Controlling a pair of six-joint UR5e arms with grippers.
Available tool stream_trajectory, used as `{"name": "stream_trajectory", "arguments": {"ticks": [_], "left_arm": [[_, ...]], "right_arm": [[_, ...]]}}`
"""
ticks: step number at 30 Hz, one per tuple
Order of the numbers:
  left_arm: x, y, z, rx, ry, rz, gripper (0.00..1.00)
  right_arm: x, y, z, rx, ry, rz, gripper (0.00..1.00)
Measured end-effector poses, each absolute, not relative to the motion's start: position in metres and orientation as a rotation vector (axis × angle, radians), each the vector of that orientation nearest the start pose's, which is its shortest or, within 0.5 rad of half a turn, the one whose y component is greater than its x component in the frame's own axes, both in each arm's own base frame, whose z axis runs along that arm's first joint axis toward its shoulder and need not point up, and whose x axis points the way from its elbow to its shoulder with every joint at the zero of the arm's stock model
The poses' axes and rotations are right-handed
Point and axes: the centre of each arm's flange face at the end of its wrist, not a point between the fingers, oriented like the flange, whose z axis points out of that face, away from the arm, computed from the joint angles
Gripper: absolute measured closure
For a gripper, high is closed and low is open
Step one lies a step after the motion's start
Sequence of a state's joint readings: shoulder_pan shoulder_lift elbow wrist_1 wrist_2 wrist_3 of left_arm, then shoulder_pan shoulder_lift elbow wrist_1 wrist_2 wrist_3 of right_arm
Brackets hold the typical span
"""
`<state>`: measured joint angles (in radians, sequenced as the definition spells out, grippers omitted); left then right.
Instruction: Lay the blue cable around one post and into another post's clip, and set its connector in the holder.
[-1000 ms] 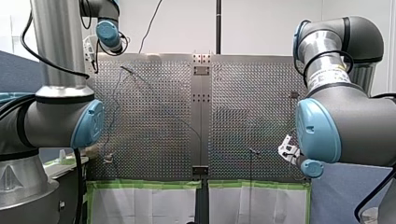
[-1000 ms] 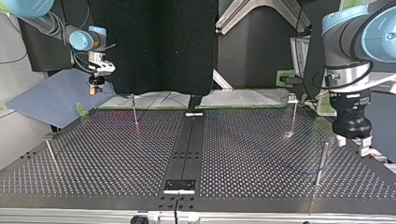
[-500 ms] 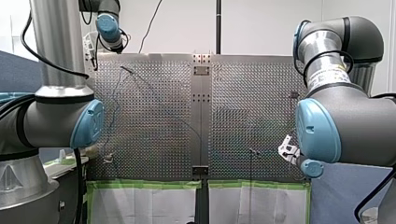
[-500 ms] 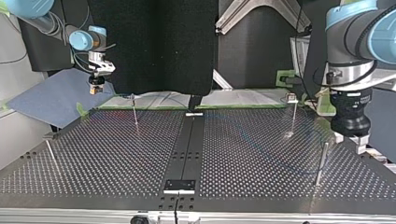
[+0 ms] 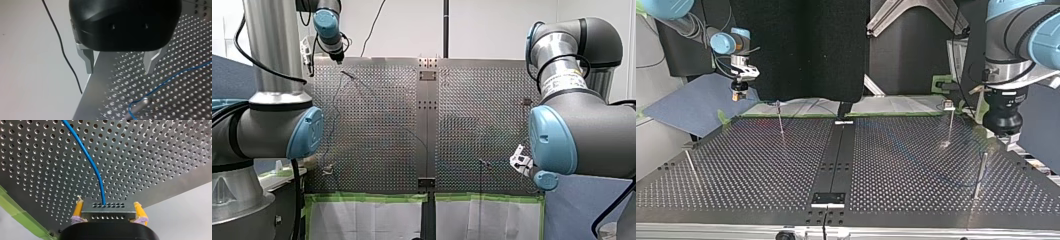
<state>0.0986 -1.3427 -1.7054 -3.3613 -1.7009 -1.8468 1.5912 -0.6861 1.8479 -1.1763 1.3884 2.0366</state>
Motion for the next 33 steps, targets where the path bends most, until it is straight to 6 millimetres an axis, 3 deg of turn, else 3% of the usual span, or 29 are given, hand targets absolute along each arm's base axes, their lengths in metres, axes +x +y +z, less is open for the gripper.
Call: {"name": "stream_trajectory", "arguments": {"ticks": [12, 23, 33], "left_arm": [[0.379, -0.084, 0.497, -0.423, 1.734, -0.011, 0.02], [0.376, -0.083, 0.514, -0.433, 1.763, -0.005, 0.02], [0.374, -0.082, 0.504, -0.449, 1.859, 0.009, 0.02]], "right_arm": [[0.163, -0.581, -0.026, 1.129, -1.470, 1.691, 1.00], [0.164, -0.581, -0.026, 1.129, -1.472, 1.692, 1.00], [0.164, -0.581, -0.026, 1.127, -1.474, 1.696, 1.00]]}}
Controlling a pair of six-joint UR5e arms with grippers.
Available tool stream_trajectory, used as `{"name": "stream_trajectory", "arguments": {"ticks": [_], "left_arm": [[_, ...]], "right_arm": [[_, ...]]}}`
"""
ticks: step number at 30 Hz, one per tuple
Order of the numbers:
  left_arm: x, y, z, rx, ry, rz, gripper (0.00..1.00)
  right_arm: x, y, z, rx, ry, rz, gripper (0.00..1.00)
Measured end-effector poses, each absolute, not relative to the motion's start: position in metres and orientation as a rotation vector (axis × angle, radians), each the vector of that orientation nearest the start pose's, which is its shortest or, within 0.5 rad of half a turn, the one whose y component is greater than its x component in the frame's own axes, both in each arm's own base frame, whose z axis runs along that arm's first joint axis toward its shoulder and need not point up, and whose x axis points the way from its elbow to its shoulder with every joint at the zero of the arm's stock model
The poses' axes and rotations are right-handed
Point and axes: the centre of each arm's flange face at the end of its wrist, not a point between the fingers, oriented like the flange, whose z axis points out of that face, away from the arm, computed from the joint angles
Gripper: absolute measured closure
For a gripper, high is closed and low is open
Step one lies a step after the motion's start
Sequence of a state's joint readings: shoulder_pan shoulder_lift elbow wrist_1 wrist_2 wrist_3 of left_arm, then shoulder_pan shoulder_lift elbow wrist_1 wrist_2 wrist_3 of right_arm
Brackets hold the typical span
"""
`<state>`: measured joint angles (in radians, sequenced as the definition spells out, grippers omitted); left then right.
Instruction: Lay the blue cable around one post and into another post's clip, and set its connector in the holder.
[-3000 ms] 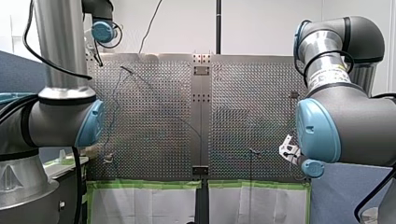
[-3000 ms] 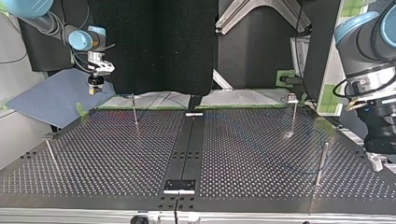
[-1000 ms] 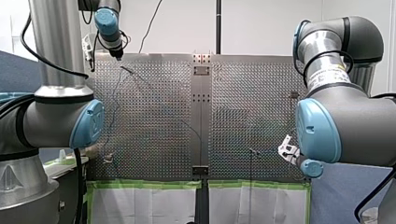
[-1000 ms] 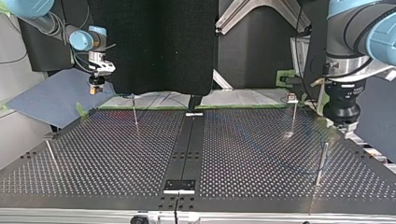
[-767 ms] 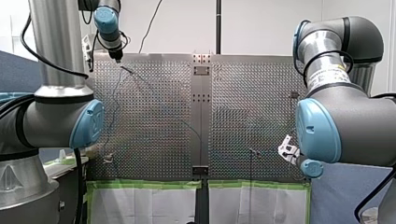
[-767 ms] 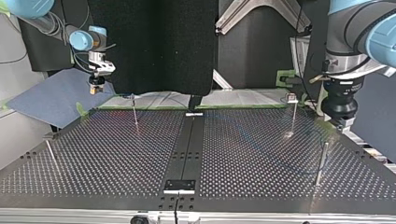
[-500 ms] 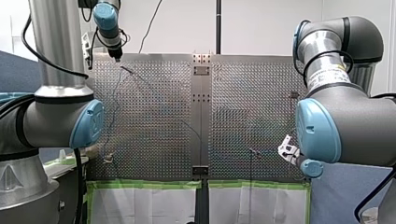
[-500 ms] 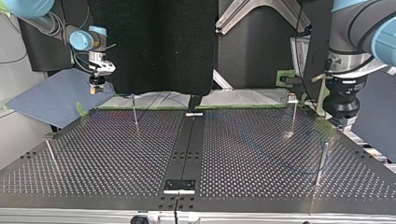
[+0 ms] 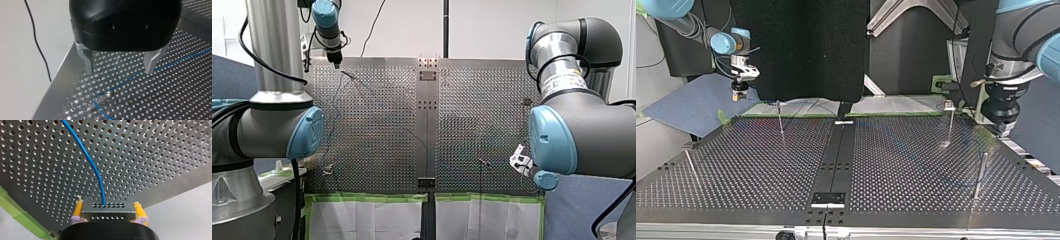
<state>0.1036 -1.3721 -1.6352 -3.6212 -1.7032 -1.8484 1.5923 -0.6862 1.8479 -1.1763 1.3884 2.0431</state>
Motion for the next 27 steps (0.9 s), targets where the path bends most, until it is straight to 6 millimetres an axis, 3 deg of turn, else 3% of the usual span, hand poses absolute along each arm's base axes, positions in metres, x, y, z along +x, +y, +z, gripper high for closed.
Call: {"name": "stream_trajectory", "arguments": {"ticks": [13, 27], "left_arm": [[0.372, -0.081, 0.516, -0.459, 1.880, 0.012, 0.02], [0.374, -0.078, 0.517, -0.473, 1.877, 0.018, 0.02]], "right_arm": [[0.165, -0.581, -0.026, 1.126, -1.472, 1.702, 1.00], [0.166, -0.580, -0.026, 1.129, -1.475, 1.699, 1.00]]}}
